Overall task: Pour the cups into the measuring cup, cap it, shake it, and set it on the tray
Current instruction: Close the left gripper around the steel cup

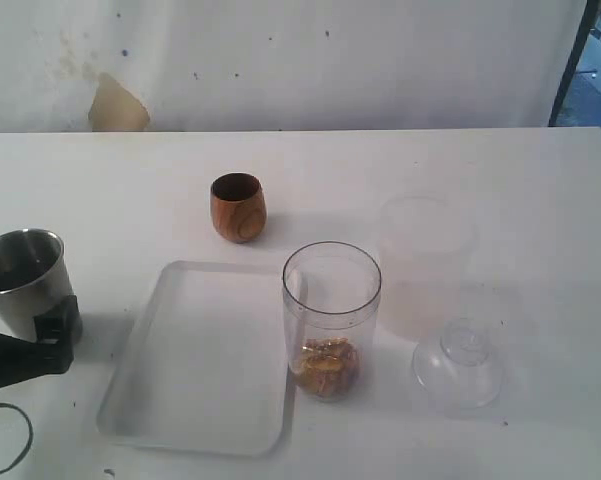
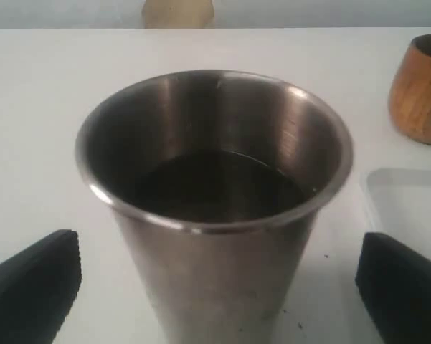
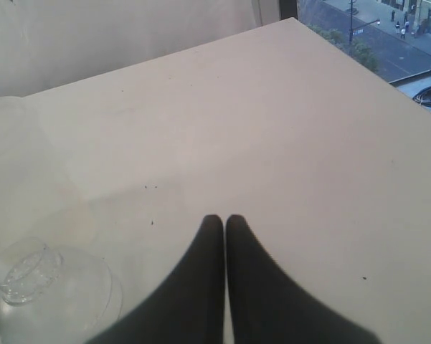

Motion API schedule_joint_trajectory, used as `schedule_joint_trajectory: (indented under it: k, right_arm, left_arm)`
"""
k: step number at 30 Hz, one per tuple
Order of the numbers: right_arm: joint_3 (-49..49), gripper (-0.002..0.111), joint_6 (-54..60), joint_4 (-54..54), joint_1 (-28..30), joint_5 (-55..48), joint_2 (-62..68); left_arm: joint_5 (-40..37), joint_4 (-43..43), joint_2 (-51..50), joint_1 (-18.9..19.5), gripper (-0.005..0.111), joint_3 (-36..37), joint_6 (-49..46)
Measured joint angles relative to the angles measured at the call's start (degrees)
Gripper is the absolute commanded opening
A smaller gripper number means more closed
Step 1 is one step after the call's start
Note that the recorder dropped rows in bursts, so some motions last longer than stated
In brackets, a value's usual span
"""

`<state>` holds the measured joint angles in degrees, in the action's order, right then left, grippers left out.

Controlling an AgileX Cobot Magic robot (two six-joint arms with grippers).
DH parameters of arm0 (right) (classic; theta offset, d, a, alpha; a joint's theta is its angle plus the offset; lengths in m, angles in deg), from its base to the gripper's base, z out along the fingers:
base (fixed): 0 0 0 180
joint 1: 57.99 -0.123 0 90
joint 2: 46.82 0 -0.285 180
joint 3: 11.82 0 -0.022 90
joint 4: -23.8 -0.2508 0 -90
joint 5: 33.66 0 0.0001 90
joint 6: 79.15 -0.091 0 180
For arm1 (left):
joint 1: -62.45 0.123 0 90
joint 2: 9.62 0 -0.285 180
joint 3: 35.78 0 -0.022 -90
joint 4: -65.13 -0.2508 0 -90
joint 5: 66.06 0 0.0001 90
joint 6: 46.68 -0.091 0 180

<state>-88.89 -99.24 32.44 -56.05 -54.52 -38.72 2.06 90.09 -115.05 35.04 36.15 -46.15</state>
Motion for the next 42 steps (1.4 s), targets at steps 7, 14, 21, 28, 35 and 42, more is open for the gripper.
schedule_joint_trajectory:
  k: [7,14,21,28,35,42]
  right_arm:
    - [0.0,0.0,0.0,0.0,0.0,0.0,0.0]
    - [0.0,0.0,0.0,0.0,0.0,0.0,0.0]
    - [0.0,0.0,0.0,0.0,0.0,0.0,0.0]
    - [0.0,0.0,0.0,0.0,0.0,0.0,0.0]
    - [0.0,0.0,0.0,0.0,0.0,0.0,0.0]
    - [0.0,0.0,0.0,0.0,0.0,0.0,0.0]
  left_arm:
    - [0.26,3.09,-5.19,0.0,0.105,-3.5,1.14]
    - [0.98,3.13,-7.91,0.0,0.105,-5.26,1.8]
    - [1.09,3.23,-9.44,0.0,0.105,-5.37,2.28]
    - [1.09,3.23,-9.71,0.0,0.105,-6.76,2.17]
    - [1.09,3.23,-9.71,0.0,0.105,-6.88,2.16]
    - [1.09,3.23,-9.71,0.0,0.105,-6.88,2.08]
